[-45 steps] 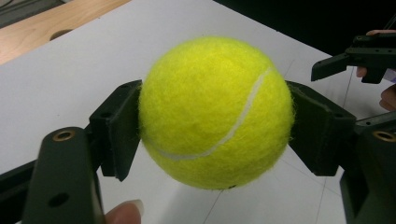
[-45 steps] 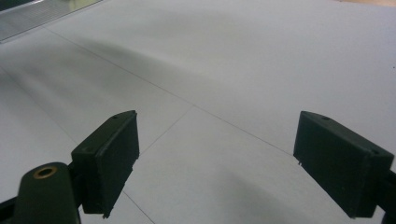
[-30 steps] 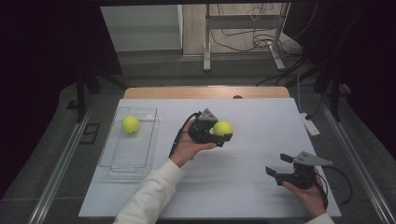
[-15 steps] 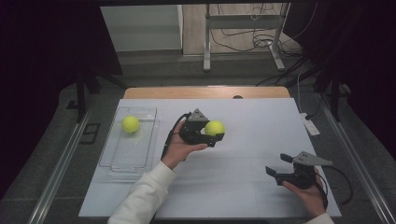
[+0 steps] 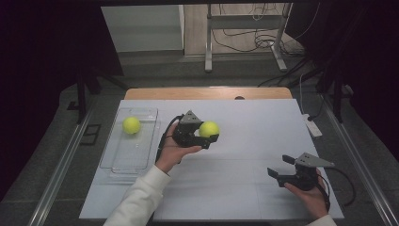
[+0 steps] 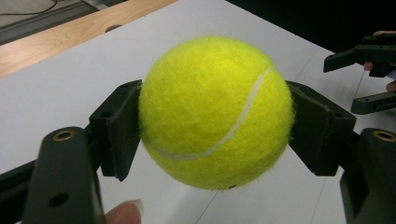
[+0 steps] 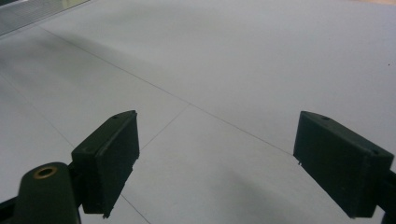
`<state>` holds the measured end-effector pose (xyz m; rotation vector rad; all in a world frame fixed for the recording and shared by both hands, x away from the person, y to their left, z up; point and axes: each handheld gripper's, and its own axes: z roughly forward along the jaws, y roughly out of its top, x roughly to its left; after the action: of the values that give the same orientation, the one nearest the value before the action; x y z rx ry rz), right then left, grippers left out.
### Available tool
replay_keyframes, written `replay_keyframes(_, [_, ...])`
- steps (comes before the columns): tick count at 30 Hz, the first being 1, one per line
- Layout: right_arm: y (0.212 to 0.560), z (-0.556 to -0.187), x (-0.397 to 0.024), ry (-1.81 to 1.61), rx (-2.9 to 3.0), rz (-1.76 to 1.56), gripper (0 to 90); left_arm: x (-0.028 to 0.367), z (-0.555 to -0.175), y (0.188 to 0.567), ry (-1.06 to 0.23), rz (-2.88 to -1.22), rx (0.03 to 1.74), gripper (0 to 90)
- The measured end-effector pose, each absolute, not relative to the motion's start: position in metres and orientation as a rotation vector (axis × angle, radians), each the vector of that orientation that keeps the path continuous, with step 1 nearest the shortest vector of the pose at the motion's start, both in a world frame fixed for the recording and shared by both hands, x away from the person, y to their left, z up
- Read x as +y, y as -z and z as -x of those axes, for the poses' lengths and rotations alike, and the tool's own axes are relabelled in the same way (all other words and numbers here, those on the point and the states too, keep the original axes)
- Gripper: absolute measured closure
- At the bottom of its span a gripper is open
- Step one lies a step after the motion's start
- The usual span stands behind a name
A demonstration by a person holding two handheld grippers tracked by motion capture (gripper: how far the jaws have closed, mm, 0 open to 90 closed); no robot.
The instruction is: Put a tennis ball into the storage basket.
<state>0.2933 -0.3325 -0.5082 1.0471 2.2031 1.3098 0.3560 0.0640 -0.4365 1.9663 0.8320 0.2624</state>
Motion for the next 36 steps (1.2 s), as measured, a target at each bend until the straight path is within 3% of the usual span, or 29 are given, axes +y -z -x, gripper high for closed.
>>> replay_keyframes(36, [0.507,-0.291,-0.335,-1.312,2.192,-1.045,14.6,0.123,-0.339,0.434,-0.339,-1.920,0.915,26.6])
